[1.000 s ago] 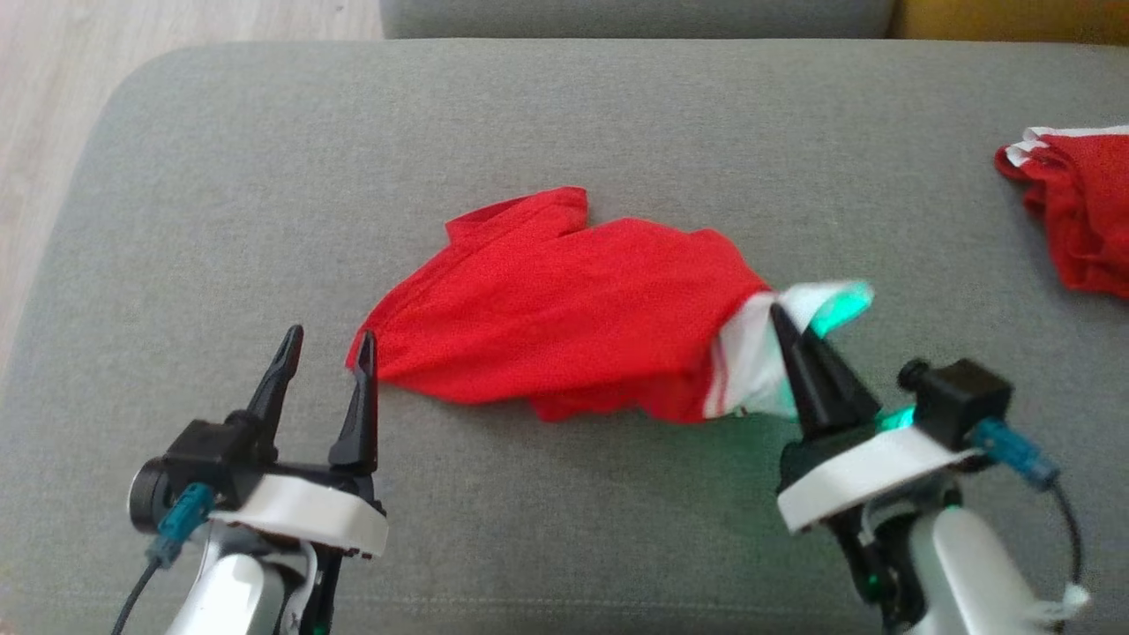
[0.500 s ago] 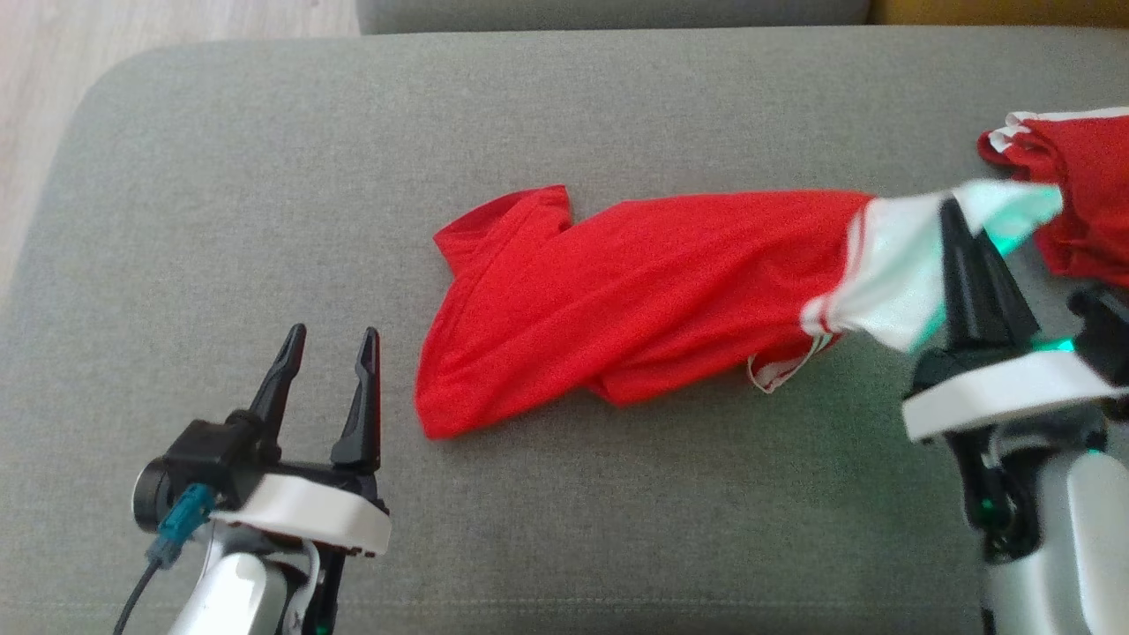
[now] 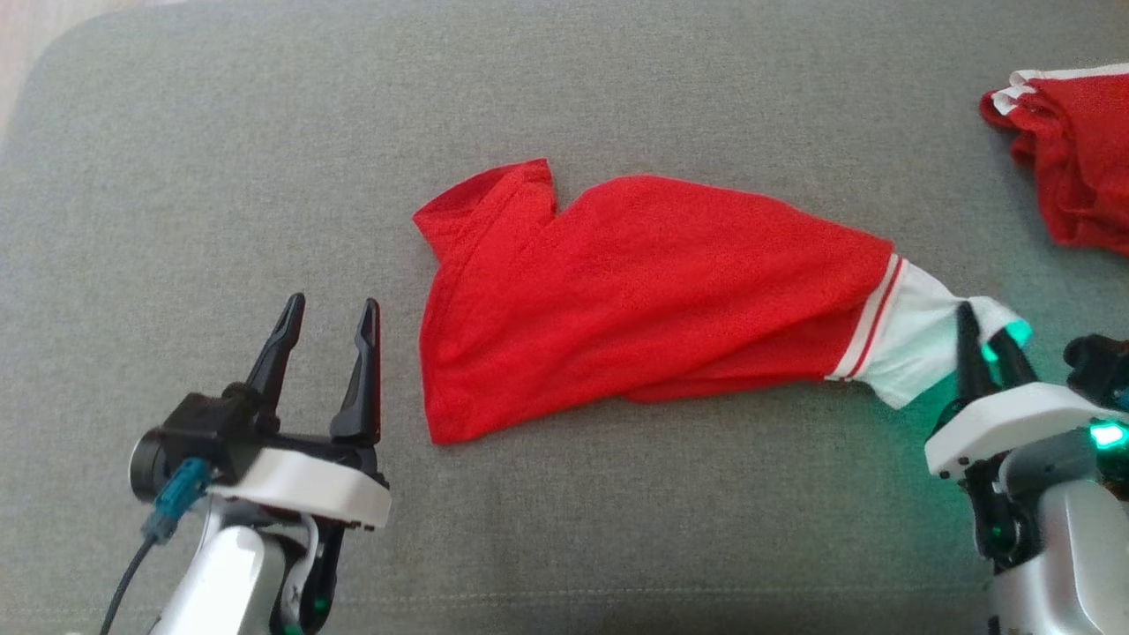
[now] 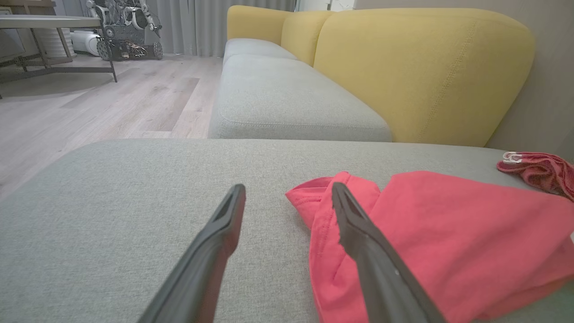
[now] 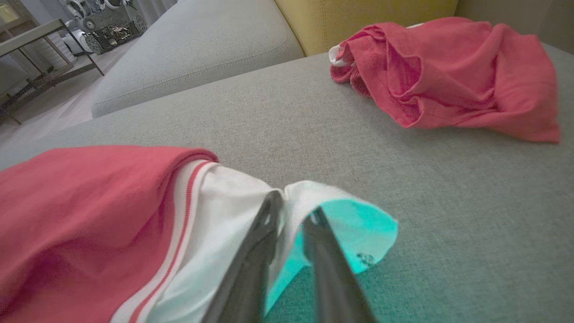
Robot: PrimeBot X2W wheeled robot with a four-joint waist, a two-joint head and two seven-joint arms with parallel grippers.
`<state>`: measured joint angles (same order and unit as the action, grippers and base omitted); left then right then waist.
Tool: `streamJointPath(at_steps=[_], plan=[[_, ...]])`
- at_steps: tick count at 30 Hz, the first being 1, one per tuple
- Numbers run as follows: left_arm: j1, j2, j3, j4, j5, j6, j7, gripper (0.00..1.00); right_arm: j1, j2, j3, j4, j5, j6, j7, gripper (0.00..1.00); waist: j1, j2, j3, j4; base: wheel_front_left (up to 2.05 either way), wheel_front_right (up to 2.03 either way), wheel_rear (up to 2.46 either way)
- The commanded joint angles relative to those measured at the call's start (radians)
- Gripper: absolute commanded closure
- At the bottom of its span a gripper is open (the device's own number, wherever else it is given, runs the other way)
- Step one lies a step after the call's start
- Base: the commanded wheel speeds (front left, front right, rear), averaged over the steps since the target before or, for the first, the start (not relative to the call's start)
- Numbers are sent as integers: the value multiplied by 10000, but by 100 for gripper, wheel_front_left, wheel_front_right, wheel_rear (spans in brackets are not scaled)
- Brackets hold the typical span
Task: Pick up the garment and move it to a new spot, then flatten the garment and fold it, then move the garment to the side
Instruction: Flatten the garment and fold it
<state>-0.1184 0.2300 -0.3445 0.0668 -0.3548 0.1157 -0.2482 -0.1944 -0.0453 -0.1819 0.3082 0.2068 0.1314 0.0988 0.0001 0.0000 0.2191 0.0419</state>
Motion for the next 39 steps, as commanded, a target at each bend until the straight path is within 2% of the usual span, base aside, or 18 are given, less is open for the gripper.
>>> streamJointPath(at_steps=[1,7,19,24,39], plan=[[-434,144,329,-301,63,12,-106,0,-322,-55,179,-170,-73,-7,-182,0,-1,0,16,-13,0,0,0],[-334,163,422,-282,164,107,-121,0,39,-53,416,-411,-169,-7,-659,0,-1,0,-222,-60,0,0,0],[298,237,586,-428,312,438,-131,0,1285,-50,1099,-3595,-311,-7,-799,0,-1,0,-967,-170,0,0,0],[539,251,570,-434,339,516,-131,0,1485,-50,1475,-4320,-439,-7,-675,0,-1,0,-1261,-147,0,0,0],[1077,299,390,-416,355,671,-104,0,2307,-49,2014,-4840,-643,-7,-232,0,-1,0,-1664,-99,0,0,0]])
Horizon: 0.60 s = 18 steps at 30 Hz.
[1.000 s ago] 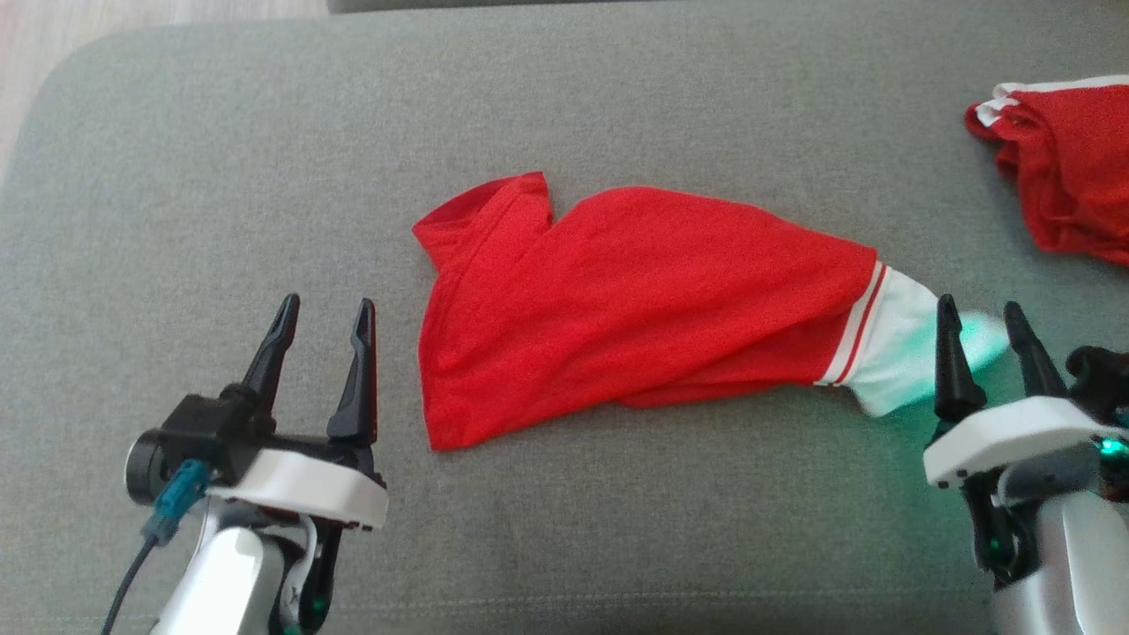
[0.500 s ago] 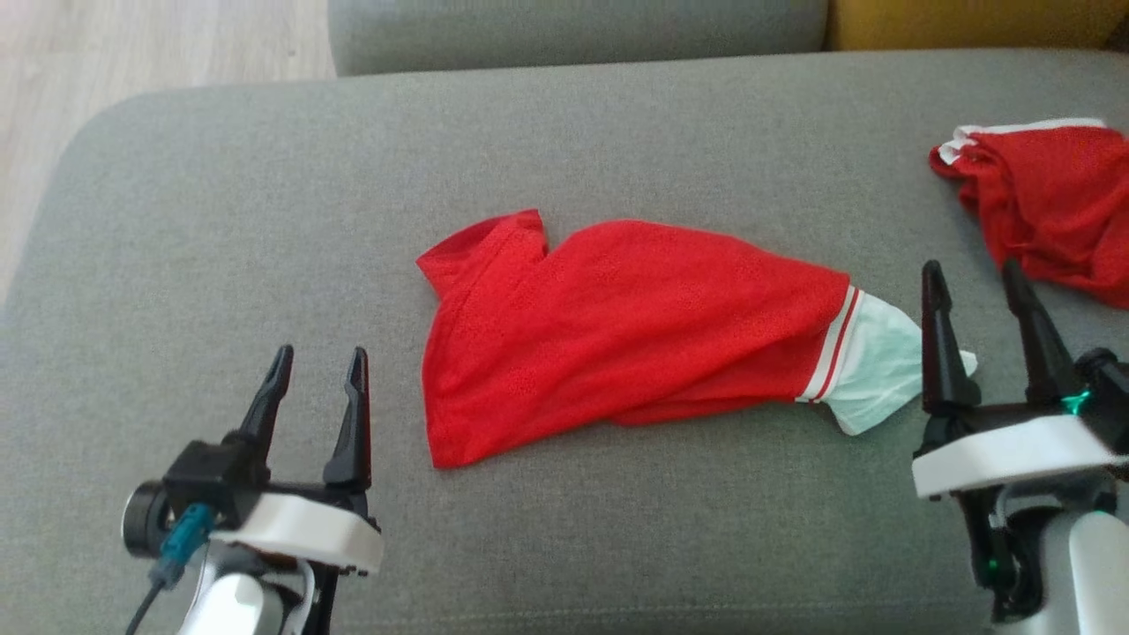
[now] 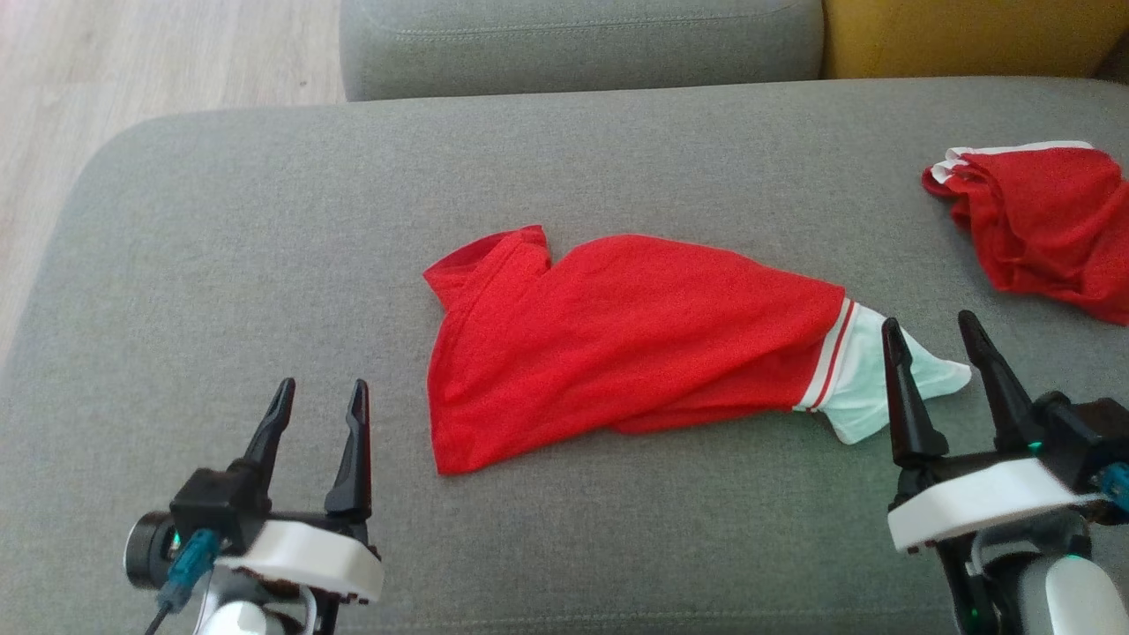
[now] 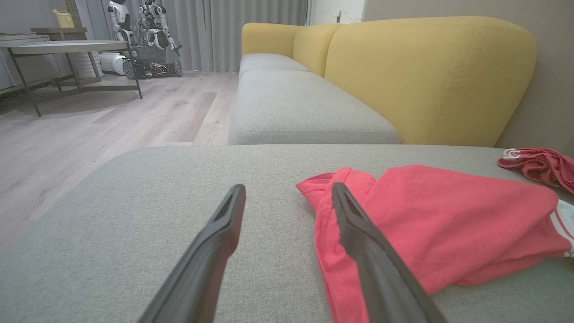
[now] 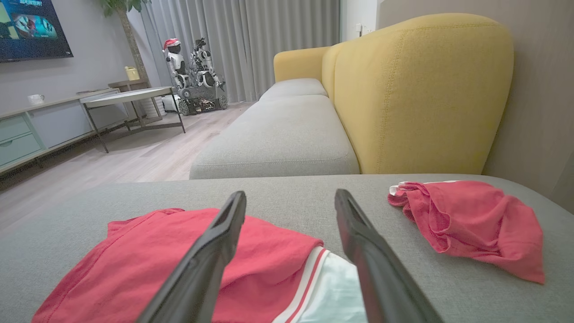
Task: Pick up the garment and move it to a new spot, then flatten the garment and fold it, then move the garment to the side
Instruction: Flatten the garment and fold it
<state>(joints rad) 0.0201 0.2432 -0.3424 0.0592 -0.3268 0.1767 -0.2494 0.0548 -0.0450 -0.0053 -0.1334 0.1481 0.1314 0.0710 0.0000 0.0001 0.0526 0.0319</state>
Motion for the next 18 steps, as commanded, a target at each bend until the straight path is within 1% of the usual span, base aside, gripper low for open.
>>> streamJointPath(at_steps=[1,12,15,18], plan=[[-307,166,356,-347,75,68,-89,0,-177,-53,276,-424,-49,-7,55,0,0,-1,0,1,0,0,0],[-456,194,212,-438,57,71,3,0,-208,-53,345,-401,69,-7,99,0,0,-1,100,35,0,0,0],[-714,156,25,-368,-56,-165,254,0,-241,-53,356,-406,92,-7,113,0,0,-1,218,50,0,0,0],[-977,69,-255,60,-354,-542,874,0,-316,-53,440,-387,113,-7,123,0,0,-1,355,-10,0,0,0]])
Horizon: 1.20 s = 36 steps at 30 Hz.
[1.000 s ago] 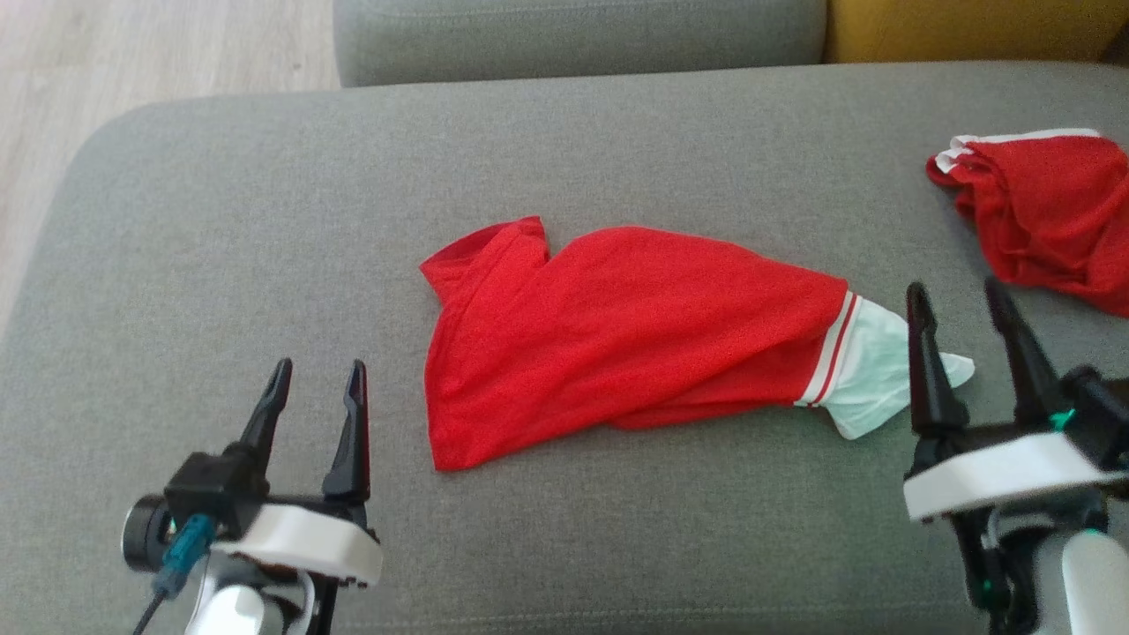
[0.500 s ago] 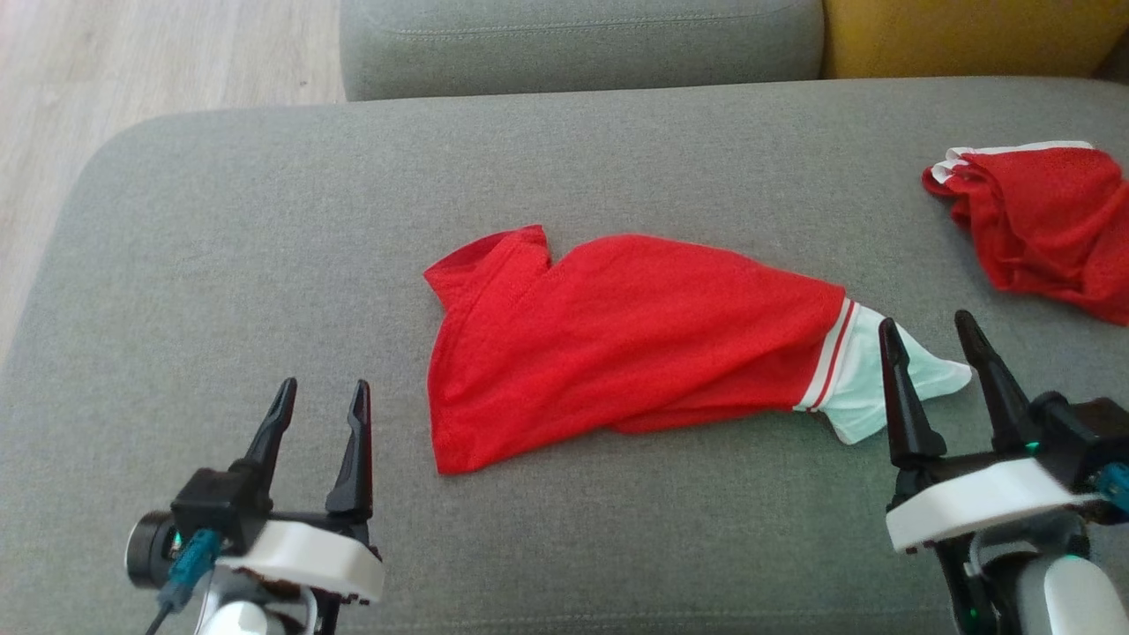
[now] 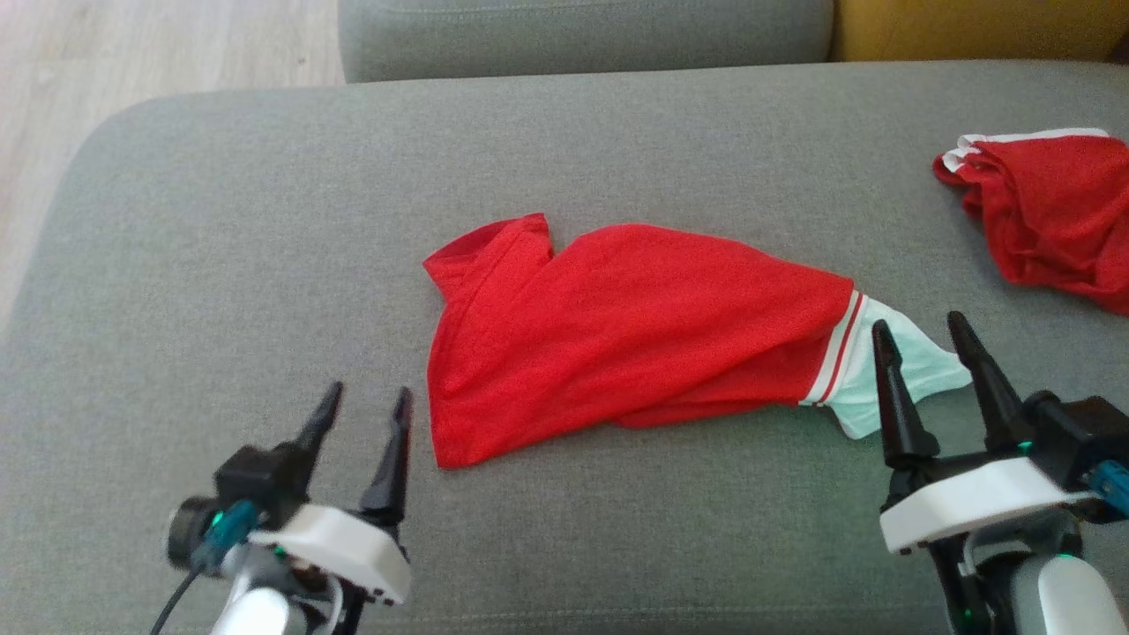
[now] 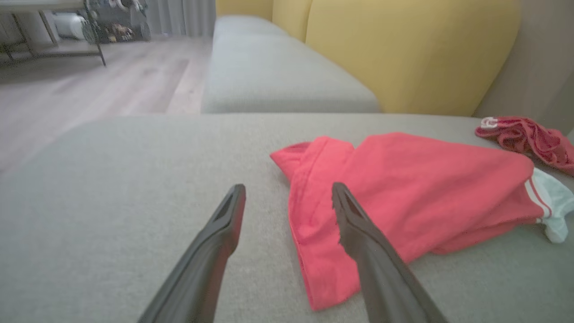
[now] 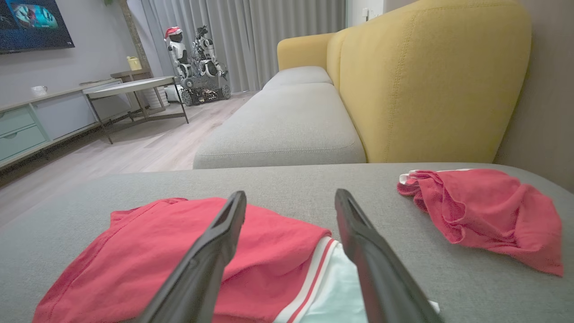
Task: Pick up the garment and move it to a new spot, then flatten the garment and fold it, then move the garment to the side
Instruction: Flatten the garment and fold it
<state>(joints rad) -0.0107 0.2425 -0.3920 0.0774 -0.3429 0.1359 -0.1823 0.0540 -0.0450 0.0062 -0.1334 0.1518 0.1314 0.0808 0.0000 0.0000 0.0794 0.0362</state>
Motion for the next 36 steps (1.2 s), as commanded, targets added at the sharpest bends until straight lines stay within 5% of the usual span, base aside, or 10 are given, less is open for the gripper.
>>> streamJointPath(at_steps=[1,14,16,26,36], plan=[[-743,30,144,43,-317,-278,402,0,-339,-53,361,-378,91,-7,24,0,0,0,141,-90,0,0,0],[-1522,-422,-208,2560,-1221,-1247,1015,0,-556,-53,430,-242,238,-7,-33,0,0,0,668,-461,0,0,0],[-1623,-474,-228,2724,-1314,-1418,897,100,-569,-53,404,-233,258,-7,-44,0,0,0,707,-467,0,0,0],[-1946,-400,-238,3139,-1368,-1689,413,100,-636,-53,331,-199,407,-7,-93,0,0,0,758,-352,0,0,0],[-1930,-159,102,1573,-1334,-1401,-163,100,-629,-53,245,-220,512,-7,-131,0,0,0,722,-186,0,0,0]])
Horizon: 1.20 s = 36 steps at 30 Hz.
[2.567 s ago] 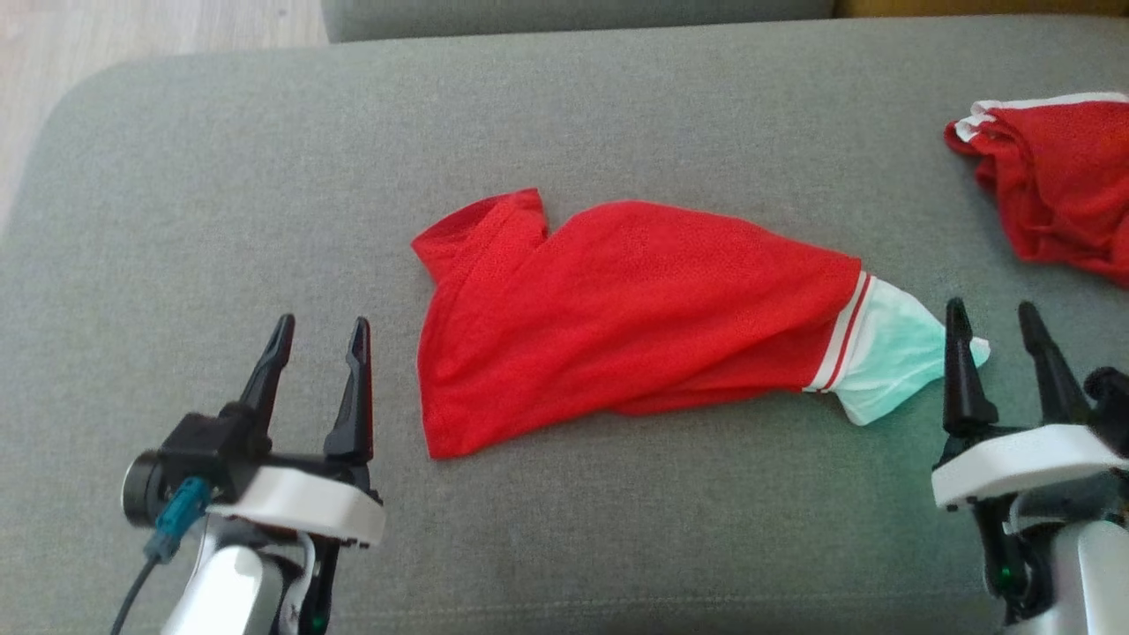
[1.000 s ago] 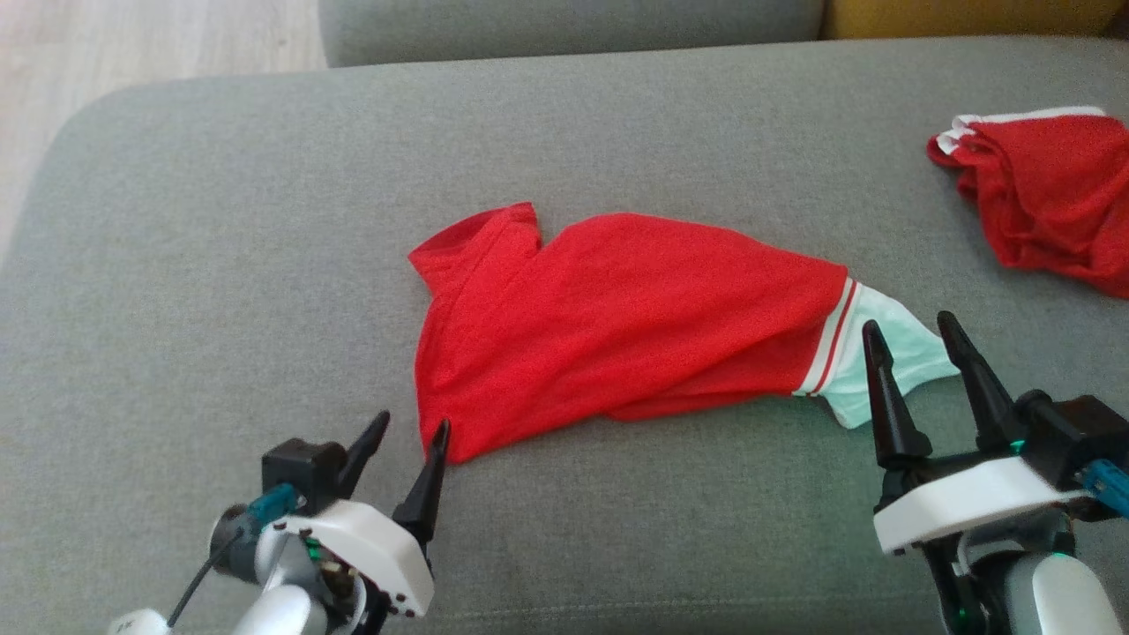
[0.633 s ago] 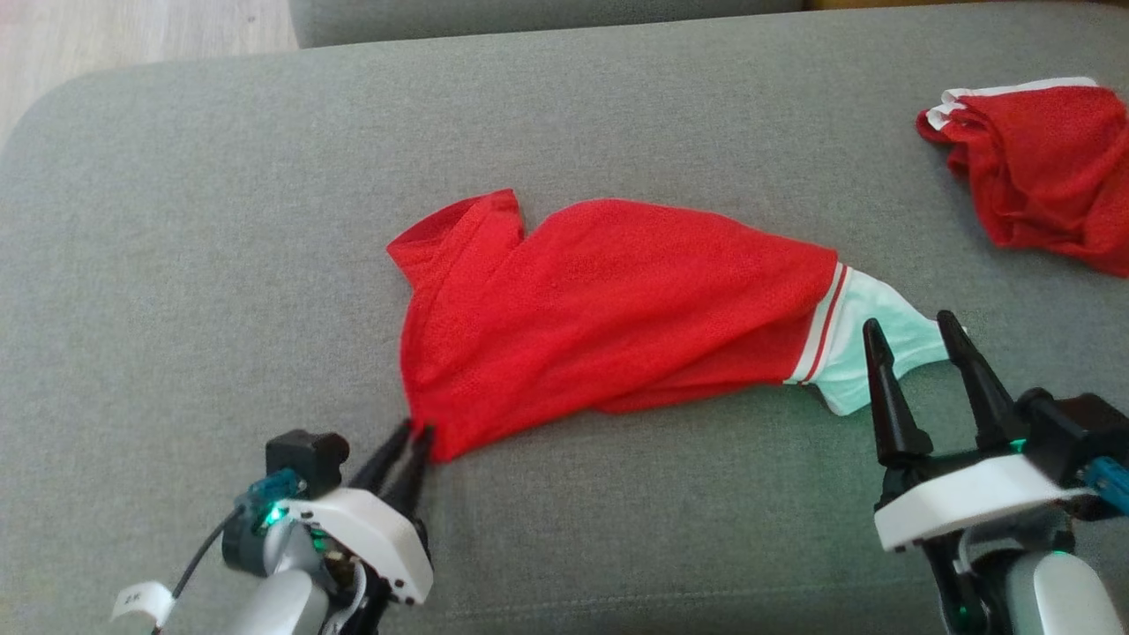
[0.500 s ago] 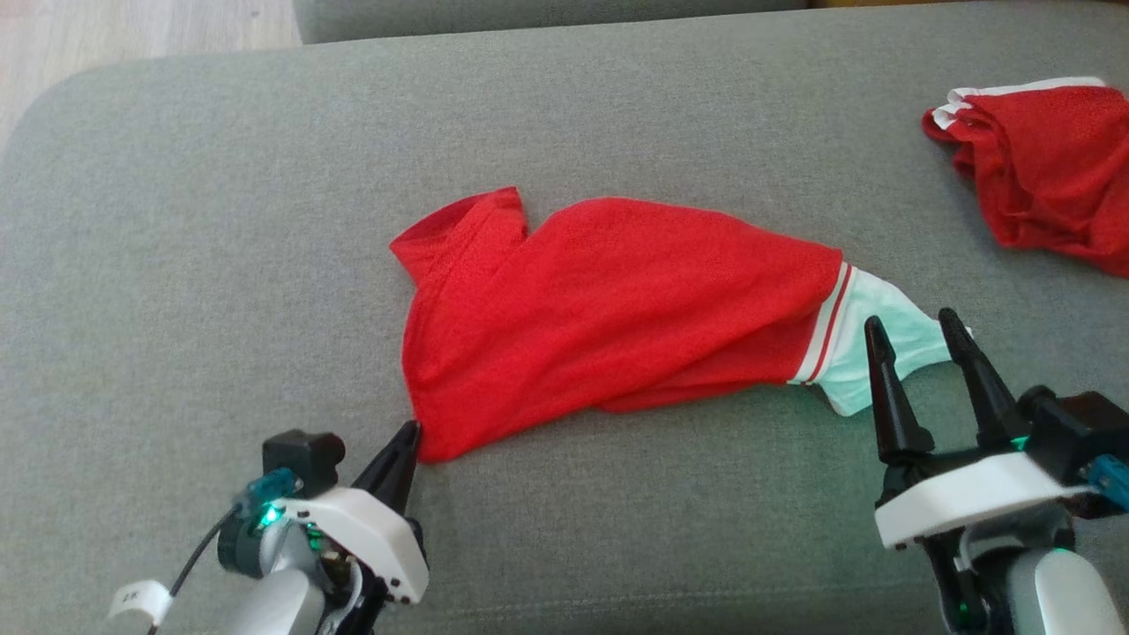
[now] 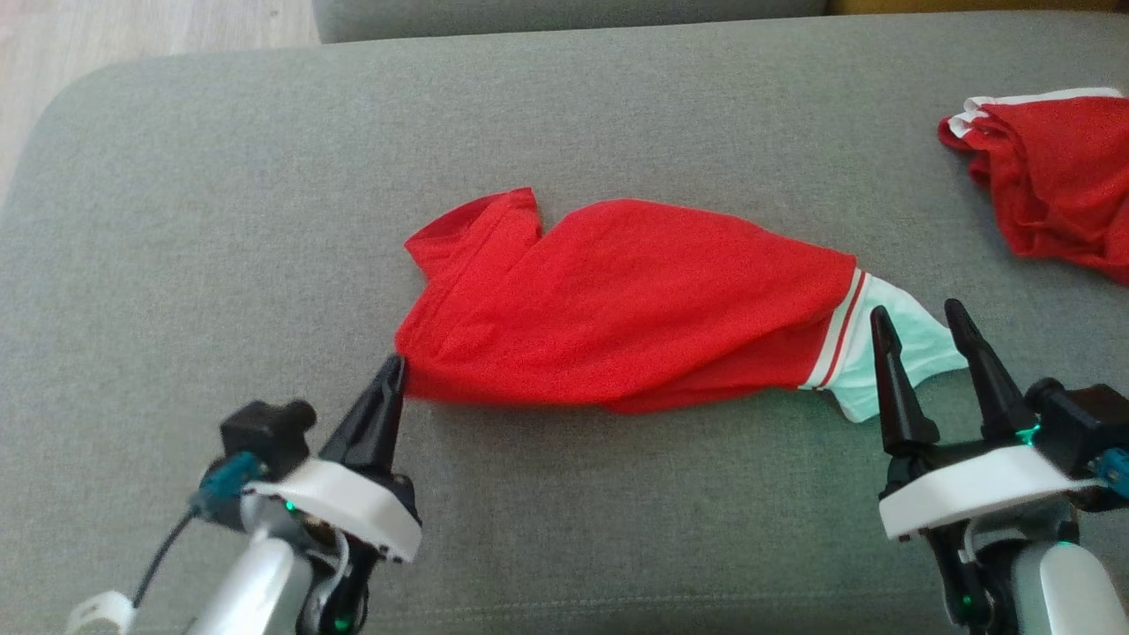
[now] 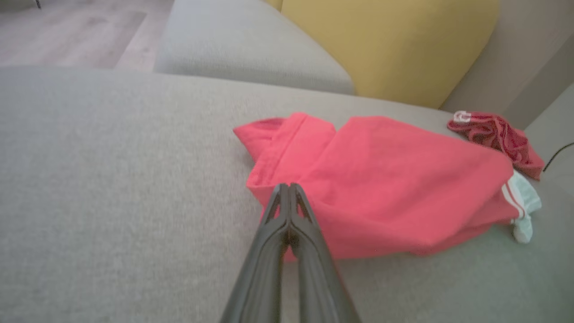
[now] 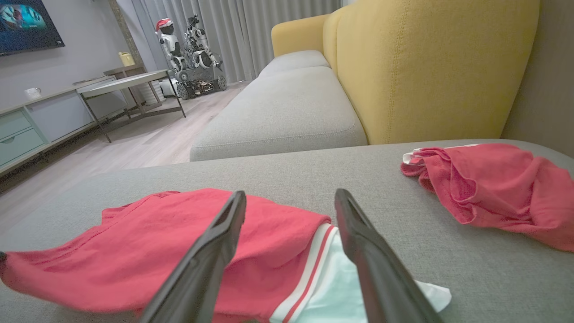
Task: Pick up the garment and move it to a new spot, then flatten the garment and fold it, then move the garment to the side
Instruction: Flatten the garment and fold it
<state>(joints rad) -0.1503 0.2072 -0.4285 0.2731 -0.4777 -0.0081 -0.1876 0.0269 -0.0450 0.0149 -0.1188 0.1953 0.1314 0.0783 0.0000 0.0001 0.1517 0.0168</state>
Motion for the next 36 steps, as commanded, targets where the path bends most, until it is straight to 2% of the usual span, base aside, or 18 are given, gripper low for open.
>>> streamJointPath(at_steps=[1,4,7,15,21,28,29,30,33,36], plan=[[-561,221,524,-624,11,77,-145,100,-363,-53,152,-380,86,-7,-105,0,0,-1,12,19,0,0,0],[-823,325,629,-1059,38,152,-81,100,-423,-53,137,-446,128,-7,-119,0,0,-1,133,40,0,0,0],[-1259,355,764,-849,-26,174,3,100,-567,-53,218,-471,156,-7,-127,0,0,-1,306,-57,0,0,0],[-2624,77,1185,1169,-505,18,-103,100,-795,-53,358,-478,279,-7,-198,0,0,-1,851,-452,0,0,0],[-3450,-131,1135,3125,-663,-339,-199,100,-985,-53,438,-376,374,-7,-325,0,0,-1,1209,-792,0,0,0],[-3709,-290,1079,4017,-650,-660,-570,100,-1008,-53,322,-219,432,-7,-468,0,0,-1,1300,-737,0,0,0],[-3698,-303,1089,4017,-624,-679,-613,67,-1021,-53,319,-203,435,-7,-477,0,0,-1,1285,-705,0,0,0],[-3660,-300,1076,4005,-555,-676,-646,0,-1037,-53,327,-196,437,-7,-488,0,0,-1,1260,-678,0,0,0],[-3415,-314,1070,3720,-333,-627,-711,0,-1053,-53,344,-189,402,-7,-497,0,0,-1,1117,-586,0,0,0],[-3011,-283,1241,2969,-25,-397,-733,0,-1016,-53,342,-208,343,-7,-464,0,0,-1,957,-475,0,0,0]])
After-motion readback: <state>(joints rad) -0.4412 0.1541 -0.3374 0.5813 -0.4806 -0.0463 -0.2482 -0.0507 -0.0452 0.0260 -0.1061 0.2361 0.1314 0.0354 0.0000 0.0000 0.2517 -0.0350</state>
